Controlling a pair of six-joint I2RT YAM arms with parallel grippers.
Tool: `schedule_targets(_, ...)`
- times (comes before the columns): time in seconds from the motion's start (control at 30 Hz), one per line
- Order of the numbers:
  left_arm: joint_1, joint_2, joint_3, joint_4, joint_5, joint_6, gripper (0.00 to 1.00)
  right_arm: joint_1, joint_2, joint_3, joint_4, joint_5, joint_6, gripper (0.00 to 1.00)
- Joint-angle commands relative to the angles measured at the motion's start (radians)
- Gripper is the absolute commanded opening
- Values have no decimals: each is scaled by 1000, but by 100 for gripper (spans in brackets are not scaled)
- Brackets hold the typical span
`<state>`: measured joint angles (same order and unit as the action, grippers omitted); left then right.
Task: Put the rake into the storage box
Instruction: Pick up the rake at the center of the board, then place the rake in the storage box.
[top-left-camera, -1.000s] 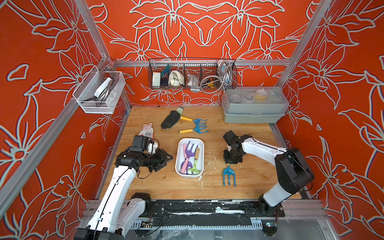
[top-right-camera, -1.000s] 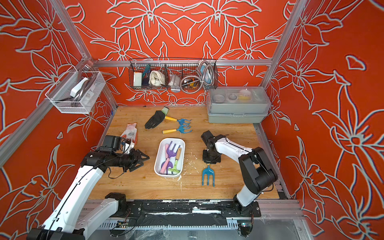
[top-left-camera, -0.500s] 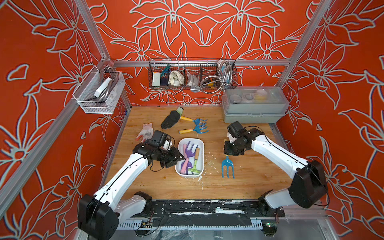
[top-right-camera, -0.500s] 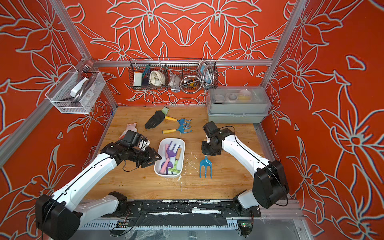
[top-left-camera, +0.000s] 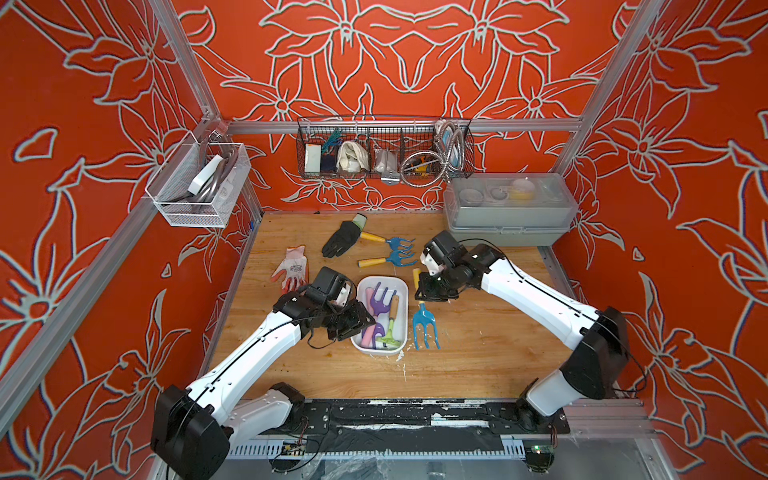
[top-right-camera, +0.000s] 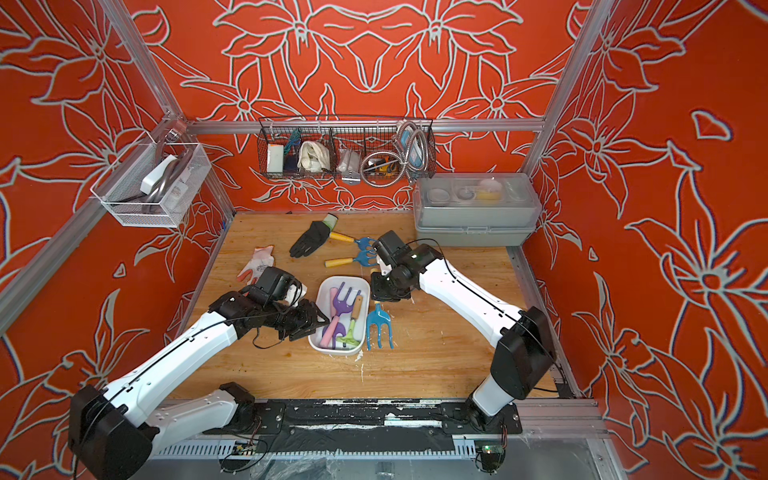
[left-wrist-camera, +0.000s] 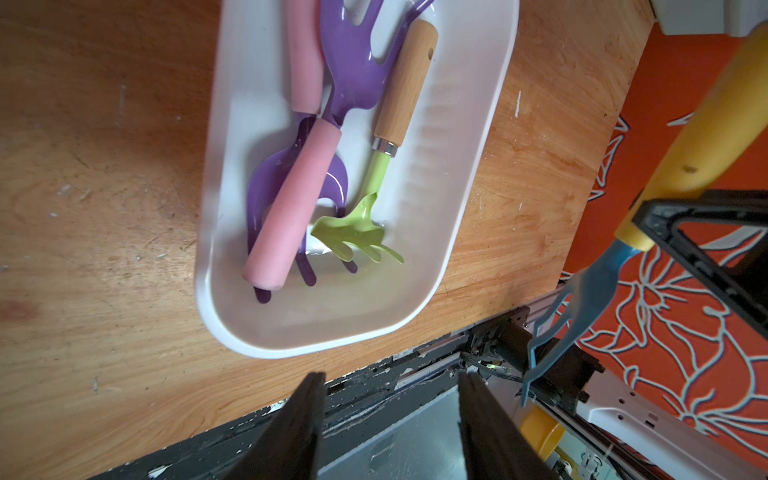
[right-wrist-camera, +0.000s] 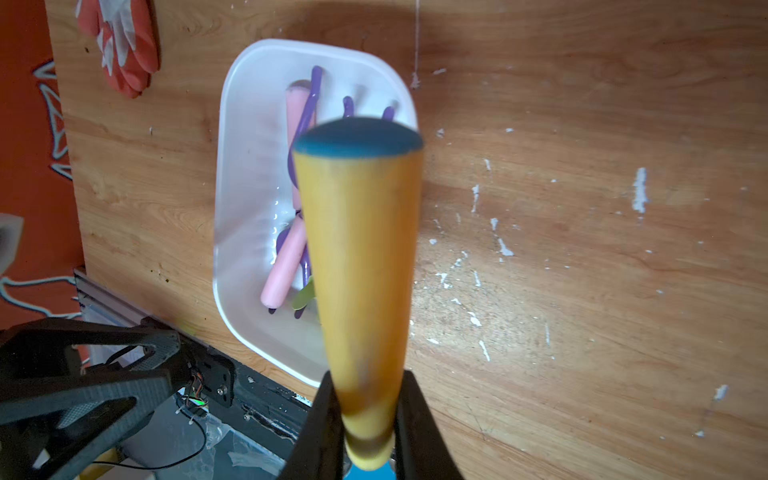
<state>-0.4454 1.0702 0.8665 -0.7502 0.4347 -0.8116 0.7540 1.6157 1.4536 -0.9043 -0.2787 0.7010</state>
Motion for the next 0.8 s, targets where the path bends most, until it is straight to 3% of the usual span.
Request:
schedule_targets(0.0,-3,-55,1,-59,-57,11,54,54,63,76,7,-7,55,0)
schedule_targets(0.27,8,-161,4,-143,-105,16,55,110,237,235,29,-17,106,0)
schedule_targets(0.77,24,-231,-14,-189,-105,8,56,106,277,166,103,11,204,5)
